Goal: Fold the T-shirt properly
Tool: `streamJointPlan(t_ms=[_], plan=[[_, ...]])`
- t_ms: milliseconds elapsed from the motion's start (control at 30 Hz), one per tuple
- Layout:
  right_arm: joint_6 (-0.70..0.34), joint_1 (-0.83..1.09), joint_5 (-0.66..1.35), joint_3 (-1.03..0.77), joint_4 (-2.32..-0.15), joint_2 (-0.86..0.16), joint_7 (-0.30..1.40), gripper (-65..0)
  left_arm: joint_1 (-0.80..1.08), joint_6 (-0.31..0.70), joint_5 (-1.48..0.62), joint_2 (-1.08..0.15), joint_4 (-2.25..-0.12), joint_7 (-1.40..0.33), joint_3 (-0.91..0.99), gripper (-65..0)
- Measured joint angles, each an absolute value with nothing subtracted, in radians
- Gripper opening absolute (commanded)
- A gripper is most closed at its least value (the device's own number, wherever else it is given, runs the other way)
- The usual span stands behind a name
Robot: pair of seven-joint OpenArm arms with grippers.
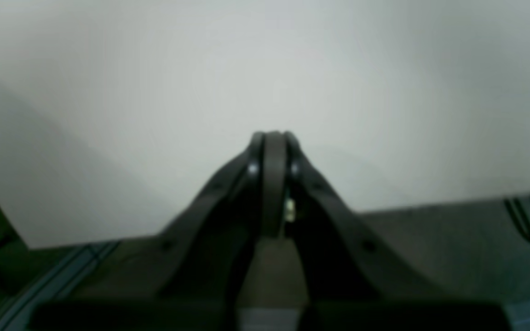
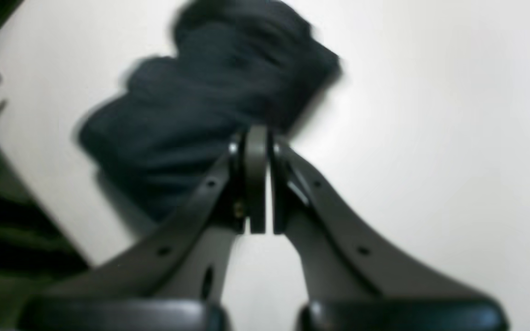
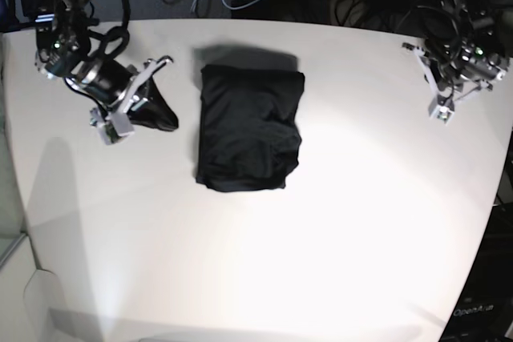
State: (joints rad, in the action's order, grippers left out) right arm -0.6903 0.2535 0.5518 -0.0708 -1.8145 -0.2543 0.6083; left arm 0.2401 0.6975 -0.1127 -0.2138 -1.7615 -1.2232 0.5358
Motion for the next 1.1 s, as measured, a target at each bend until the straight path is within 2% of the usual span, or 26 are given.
streamJointPlan(t_ms=[67,200,433,533,767,933,1100], plan=[[-0.691,0.220,0.549,-0.038,-1.826,-0.208,0.667,-65.0,0.261,0.702,-0.113,-0.208,-1.779,-1.224,0.573,-65.0],[-0.691,0.200,0.550,0.029,-1.827,-0.148,0.682,-65.0,0.302,0.700,-0.110,-0.216,-1.811,-1.222,0.641,-65.0],[-0.691,0.204,0.550,0.146,-1.809,-0.117,0.688,-65.0,0.335,0.700,-0.105,-0.213,-1.812,-1.186,0.727,-65.0],[-0.691,0.203,0.558,0.160,-1.702,-0.103,0.628,-65.0,0.347,0.700,-0.104,-0.212,-1.812,-1.190,0.757,-65.0],[-0.693,0.199,0.568,0.197,-1.438,-0.114,0.444,-65.0,0.348,0.700,-0.102,-0.214,-1.810,-1.192,0.761,-65.0],[-0.705,0.197,0.588,0.197,-1.368,-0.119,0.374,-65.0,0.348,0.700,-0.102,-0.214,-1.809,-1.193,0.762,-65.0],[-0.710,0.196,0.579,0.199,-1.394,-0.151,0.390,-65.0,0.347,0.700,-0.101,-0.212,-1.808,-1.192,0.761,-65.0]])
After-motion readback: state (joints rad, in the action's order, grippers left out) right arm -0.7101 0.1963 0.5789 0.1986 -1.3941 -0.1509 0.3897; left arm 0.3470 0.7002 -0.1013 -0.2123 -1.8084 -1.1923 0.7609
